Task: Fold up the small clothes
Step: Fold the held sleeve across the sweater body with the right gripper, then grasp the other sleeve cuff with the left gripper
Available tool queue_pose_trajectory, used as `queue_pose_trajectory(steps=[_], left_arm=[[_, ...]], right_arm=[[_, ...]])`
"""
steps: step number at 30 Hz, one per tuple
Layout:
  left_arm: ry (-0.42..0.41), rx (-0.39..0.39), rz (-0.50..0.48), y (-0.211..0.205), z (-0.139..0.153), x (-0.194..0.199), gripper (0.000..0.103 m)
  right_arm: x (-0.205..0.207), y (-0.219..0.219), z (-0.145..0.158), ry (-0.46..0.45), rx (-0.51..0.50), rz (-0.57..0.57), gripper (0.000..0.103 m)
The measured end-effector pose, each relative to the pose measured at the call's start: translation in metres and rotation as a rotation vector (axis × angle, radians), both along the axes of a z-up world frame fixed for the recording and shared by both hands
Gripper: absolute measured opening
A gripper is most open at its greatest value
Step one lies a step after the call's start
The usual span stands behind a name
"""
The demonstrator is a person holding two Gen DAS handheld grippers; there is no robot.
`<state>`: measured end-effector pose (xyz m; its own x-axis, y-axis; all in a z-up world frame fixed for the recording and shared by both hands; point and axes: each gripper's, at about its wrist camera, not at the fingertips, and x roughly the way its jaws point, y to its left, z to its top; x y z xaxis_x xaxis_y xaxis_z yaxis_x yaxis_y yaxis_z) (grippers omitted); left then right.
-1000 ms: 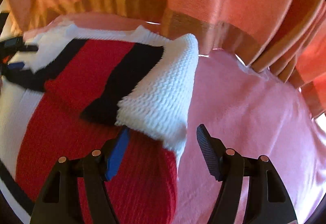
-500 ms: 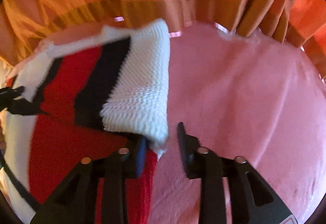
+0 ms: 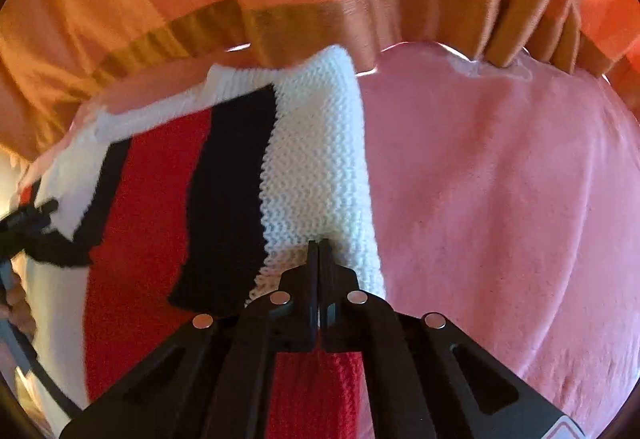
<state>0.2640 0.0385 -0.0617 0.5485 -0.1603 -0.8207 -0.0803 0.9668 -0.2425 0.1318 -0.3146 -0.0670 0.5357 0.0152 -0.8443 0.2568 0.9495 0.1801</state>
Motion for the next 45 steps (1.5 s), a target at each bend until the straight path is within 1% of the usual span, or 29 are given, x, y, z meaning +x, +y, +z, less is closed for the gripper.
queue_pose_trajectory(steps=[1,2,4,5,6,7,8,10,12,13,15,16,19,22,24,25,26,27,28,29,30,31,34,37,39,41,42,44,45], left_arm=[[-0.001,-0.007,-0.001,0.001,0.001,-0.001,0.045],[-0.003,-0.025,0.003,0.003,0.003,-0.003,0.044],[-0.014,-0.08,0.018,0.012,0.01,-0.008,0.044],[-0.026,-0.096,0.028,0.018,0.014,-0.008,0.045],[-0.045,-0.105,0.044,0.026,0.022,-0.011,0.049],[-0.066,-0.106,0.066,0.036,0.03,-0.012,0.057],[-0.091,-0.105,0.104,0.052,0.039,-0.014,0.062],[-0.129,-0.117,0.181,0.086,0.053,-0.016,0.086],[-0.135,-0.124,0.271,0.139,0.061,-0.013,0.087],[-0.123,-0.124,0.323,0.168,0.06,-0.011,0.087],[-0.111,-0.129,0.435,0.219,0.055,-0.012,0.087],[-0.111,-0.142,0.53,0.257,0.049,-0.016,0.087],[-0.069,-0.21,0.695,0.331,0.025,-0.02,0.086],[-0.014,-0.283,0.724,0.365,0.003,-0.014,0.082],[-0.02,-0.333,0.698,0.372,-0.005,-0.008,0.078],[-0.027,-0.33,0.692,0.373,-0.007,-0.004,0.072],[-0.044,-0.314,0.667,0.371,-0.007,0.002,0.065],[-0.041,-0.312,0.642,0.369,-0.008,0.005,0.043],[-0.022,-0.306,0.62,0.365,-0.009,0.012,0.026],[-0.009,-0.3,0.608,0.365,-0.008,0.013,0.016],[-0.013,-0.313,0.595,0.361,-0.005,0.014,0.013],[-0.03,-0.312,0.591,0.356,0.002,0.012,0.012],[-0.104,-0.248,0.536,0.328,0.037,0.006,0.011],[-0.226,-0.2,0.392,0.261,0.092,-0.002,0.011],[-0.301,-0.207,0.241,0.195,0.128,-0.015,0.011],[-0.342,-0.183,0.081,0.119,0.152,-0.03,0.011],[-0.341,-0.176,-0.013,0.071,0.156,-0.041,0.012],[-0.288,-0.17,-0.141,0.0,0.145,-0.055,0.017],[-0.256,-0.169,-0.186,-0.026,0.135,-0.062,0.027]], right_arm=[[0.0,0.002,0.005,-0.021,0.003,0.01,0.0],[0.0,0.009,0.008,-0.022,-0.034,0.027,0.0],[0.005,0.018,-0.008,0.062,-0.136,0.039,0.0],[0.006,0.02,-0.017,0.085,-0.161,0.031,0.0],[0.007,0.024,-0.014,0.077,-0.172,0.018,0.0],[0.007,0.029,-0.008,0.079,-0.178,0.015,0.001],[0.004,0.036,0.005,0.049,-0.171,0.023,0.006],[-0.008,0.052,0.025,-0.013,-0.162,0.049,0.012],[-0.019,0.076,0.044,-0.07,-0.172,0.096,0.027],[-0.025,0.092,0.052,-0.098,-0.192,0.124,0.037],[-0.032,0.11,0.054,-0.119,-0.223,0.167,0.041],[-0.034,0.123,0.054,-0.127,-0.237,0.194,0.041],[-0.033,0.142,0.049,-0.12,-0.223,0.241,0.046],[-0.028,0.159,0.031,-0.085,-0.245,0.278,0.046],[-0.031,0.166,0.018,-0.058,-0.255,0.28,0.048],[-0.032,0.166,0.014,-0.045,-0.253,0.278,0.05],[-0.031,0.165,0.01,-0.033,-0.243,0.273,0.052],[-0.03,0.162,0.007,-0.021,-0.229,0.266,0.053],[-0.029,0.161,0.005,-0.016,-0.222,0.261,0.053],[-0.027,0.158,0.004,-0.011,-0.217,0.252,0.053],[-0.027,0.155,0.004,-0.01,-0.218,0.245,0.053],[-0.027,0.153,0.005,-0.013,-0.221,0.241,0.053],[-0.028,0.145,0.014,-0.03,-0.218,0.219,0.058],[-0.029,0.135,0.027,-0.058,-0.2,0.196,0.058],[-0.031,0.127,0.039,-0.086,-0.198,0.171,0.06],[-0.033,0.119,0.048,-0.109,-0.199,0.148,0.063],[-0.035,0.115,0.051,-0.118,-0.204,0.133,0.064],[-0.036,0.104,0.057,-0.127,-0.214,0.103,0.065],[-0.036,0.1,0.058,-0.127,-0.217,0.091,0.066]])
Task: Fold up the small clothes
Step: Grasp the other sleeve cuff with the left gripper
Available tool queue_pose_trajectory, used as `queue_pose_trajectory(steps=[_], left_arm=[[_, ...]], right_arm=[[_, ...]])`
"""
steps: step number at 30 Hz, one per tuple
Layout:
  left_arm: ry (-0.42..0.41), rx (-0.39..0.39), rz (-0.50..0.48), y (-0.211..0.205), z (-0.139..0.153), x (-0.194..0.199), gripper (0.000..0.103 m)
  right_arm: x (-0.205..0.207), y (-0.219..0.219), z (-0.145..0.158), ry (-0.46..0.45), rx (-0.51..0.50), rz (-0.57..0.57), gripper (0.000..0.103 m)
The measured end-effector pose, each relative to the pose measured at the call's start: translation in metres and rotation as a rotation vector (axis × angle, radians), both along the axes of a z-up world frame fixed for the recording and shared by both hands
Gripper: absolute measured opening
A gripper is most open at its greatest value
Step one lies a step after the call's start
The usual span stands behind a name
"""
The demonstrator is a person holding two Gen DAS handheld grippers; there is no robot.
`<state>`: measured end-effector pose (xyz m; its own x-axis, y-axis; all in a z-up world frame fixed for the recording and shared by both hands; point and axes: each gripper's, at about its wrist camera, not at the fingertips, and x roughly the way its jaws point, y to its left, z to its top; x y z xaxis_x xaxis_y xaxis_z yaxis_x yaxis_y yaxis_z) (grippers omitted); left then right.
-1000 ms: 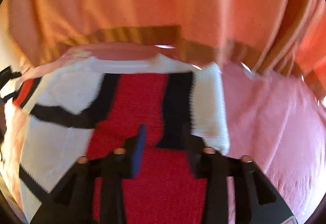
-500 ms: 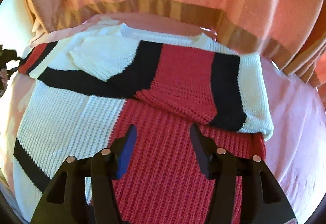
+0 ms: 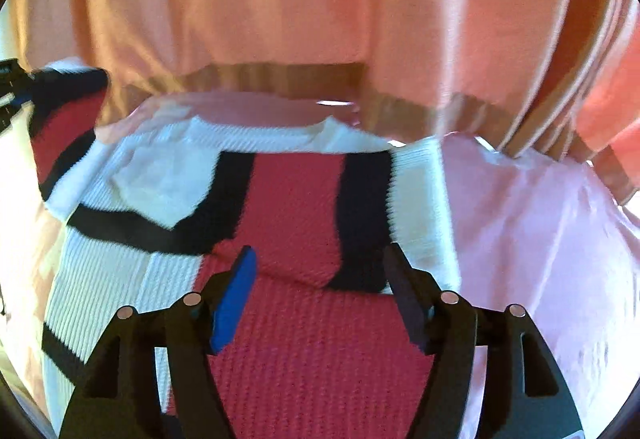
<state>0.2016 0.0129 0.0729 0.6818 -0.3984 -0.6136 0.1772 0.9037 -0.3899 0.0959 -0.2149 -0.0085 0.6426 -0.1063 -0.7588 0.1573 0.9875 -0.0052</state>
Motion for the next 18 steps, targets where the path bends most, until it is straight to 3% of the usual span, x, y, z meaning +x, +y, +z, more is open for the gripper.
queue_pose_trajectory(steps=[1,3,6,8,15,18], left_arm=[[0.042,0.018,-0.043,-0.029,-0.017,-0.007,0.054],[0.097,0.061,-0.073,-0.061,-0.047,-0.02,0.074],[0.135,0.131,-0.086,-0.072,-0.074,-0.034,0.075],[0.161,0.159,-0.042,-0.059,-0.084,-0.036,0.078],[0.183,0.024,0.184,0.029,-0.09,-0.024,0.081],[0.257,-0.056,0.251,0.062,-0.104,-0.009,0.081]], right_arm=[[0.0,-0.005,0.0,0.002,-0.002,-0.012,0.067],[0.0,-0.015,0.0,0.007,-0.009,-0.032,0.068],[0.001,-0.025,0.0,0.013,0.006,-0.038,0.069],[0.003,-0.029,-0.002,0.016,0.033,-0.024,0.071],[0.038,-0.033,-0.019,0.05,0.248,-0.004,0.072],[0.061,-0.007,-0.012,0.045,0.212,0.009,0.072]])
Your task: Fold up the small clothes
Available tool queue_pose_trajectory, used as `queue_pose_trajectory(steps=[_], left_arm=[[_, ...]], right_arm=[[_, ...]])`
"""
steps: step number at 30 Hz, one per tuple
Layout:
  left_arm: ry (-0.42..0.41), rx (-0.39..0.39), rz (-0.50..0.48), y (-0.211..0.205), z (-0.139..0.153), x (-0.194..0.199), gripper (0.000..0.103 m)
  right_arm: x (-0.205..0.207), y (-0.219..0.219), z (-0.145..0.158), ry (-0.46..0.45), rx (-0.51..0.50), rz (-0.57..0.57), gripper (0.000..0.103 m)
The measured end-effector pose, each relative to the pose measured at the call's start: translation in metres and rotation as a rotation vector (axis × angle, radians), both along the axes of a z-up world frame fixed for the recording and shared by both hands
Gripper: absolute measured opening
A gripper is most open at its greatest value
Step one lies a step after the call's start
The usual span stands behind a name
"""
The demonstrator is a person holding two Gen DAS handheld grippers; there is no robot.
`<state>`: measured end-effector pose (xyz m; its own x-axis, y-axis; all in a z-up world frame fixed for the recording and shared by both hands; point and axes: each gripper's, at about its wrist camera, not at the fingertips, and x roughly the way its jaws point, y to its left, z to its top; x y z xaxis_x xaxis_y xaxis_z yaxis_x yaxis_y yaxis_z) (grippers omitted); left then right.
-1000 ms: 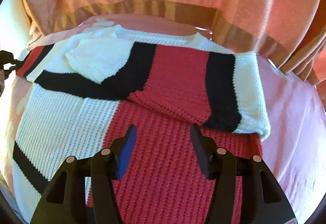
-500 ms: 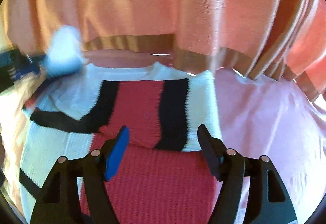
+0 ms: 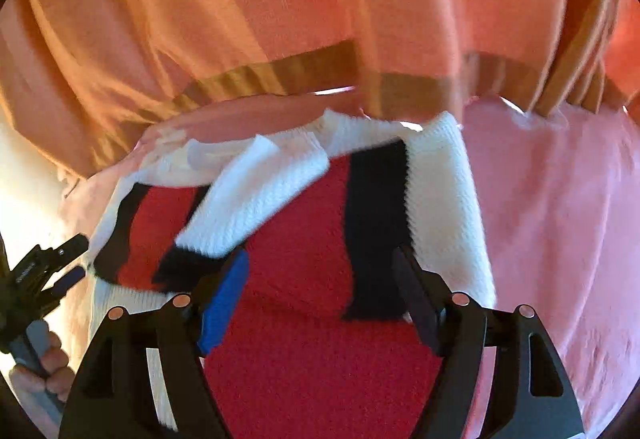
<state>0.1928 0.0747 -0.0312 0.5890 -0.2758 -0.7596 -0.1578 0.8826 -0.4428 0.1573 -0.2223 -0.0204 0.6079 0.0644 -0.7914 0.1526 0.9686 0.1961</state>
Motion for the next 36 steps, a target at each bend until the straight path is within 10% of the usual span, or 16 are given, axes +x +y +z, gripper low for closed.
queue_pose_trajectory(steps=[9,10,11,12,18,22,25,29,34,36], left_arm=[[0.132,-0.047,0.029,0.019,-0.036,0.02,0.081],[0.134,-0.04,0.027,0.019,-0.037,0.022,0.081],[0.138,-0.034,0.028,0.022,-0.038,0.022,0.08],[0.141,-0.028,0.03,0.022,-0.04,0.023,0.08],[0.14,-0.007,0.021,0.02,-0.044,0.024,0.08],[0.128,0.046,0.025,0.01,-0.045,0.021,0.08],[0.128,0.039,0.038,0.009,-0.044,0.017,0.081],[0.123,-0.111,0.104,0.028,-0.04,0.008,0.082],[0.139,-0.206,0.148,0.049,-0.049,0.012,0.079],[0.123,-0.227,0.175,0.054,-0.05,0.011,0.068]], right_arm=[[0.109,0.08,-0.038,0.153,-0.142,0.007,0.067],[0.109,0.08,-0.043,0.163,-0.146,0.01,0.056],[0.108,0.078,-0.046,0.161,-0.133,0.013,0.014],[0.104,0.072,-0.044,0.146,-0.101,0.01,0.006],[0.015,-0.005,0.004,-0.009,0.083,-0.036,0.009],[-0.019,-0.038,-0.041,0.094,0.087,-0.021,0.023],[-0.014,-0.064,-0.062,0.121,0.276,-0.074,0.024],[-0.003,-0.065,-0.052,0.053,0.273,-0.109,0.071],[0.01,-0.056,-0.069,0.095,0.247,-0.113,0.071],[0.014,-0.046,-0.072,0.078,0.21,-0.099,0.046]])
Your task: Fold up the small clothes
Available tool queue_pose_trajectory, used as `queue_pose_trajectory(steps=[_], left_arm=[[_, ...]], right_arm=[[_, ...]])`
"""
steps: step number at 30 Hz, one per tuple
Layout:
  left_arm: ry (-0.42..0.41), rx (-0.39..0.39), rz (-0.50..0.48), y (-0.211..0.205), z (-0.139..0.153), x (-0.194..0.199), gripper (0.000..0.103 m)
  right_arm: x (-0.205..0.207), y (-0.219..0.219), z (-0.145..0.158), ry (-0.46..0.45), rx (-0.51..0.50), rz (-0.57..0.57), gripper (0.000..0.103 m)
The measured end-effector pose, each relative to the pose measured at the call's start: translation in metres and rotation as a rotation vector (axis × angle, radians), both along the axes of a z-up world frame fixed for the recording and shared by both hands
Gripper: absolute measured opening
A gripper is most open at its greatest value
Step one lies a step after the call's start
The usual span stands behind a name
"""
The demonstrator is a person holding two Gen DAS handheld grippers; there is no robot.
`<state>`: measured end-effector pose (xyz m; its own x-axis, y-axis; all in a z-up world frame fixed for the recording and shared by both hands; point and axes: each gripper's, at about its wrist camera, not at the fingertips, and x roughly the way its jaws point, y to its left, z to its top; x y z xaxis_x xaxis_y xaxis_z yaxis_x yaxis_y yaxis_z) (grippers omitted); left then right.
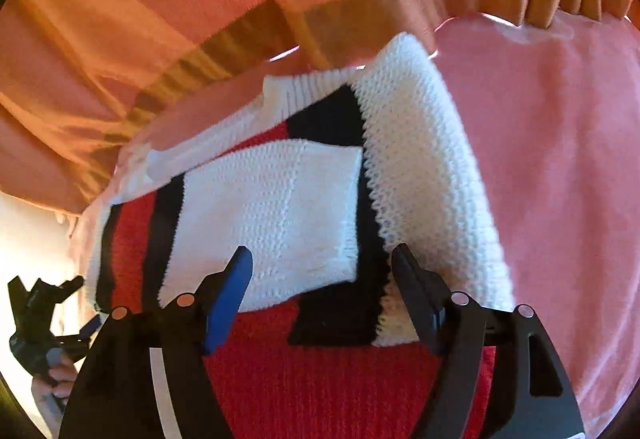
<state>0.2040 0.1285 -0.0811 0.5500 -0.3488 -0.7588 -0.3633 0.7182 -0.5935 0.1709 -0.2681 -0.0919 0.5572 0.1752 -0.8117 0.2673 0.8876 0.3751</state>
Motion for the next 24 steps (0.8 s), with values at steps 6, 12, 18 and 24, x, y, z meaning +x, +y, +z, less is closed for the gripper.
queue_pose_trajectory(steps=[6,12,18,24], left_arm=[[-0.055,-0.042,0.018,0.008,0.003,0.004,0.019],[-0.133,-0.004,0.097,0.019,0.02,-0.004,0.015],[-0.021,0.05,0.062,0.013,-0.01,0.0,0.014],[-0.022,0.117,0.04,0.009,-0.005,0.001,0.014]], right_arm=[[0.004,0.015,0.026,-0.103,0.02,0.058,0.011],[-0.013,0.011,0.109,-0.343,0.019,0.09,0.01],[0.007,-0.029,0.0,-0.009,0.016,0.005,0.01],[0.003,-0.03,0.04,-0.125,-0.003,0.032,0.01]])
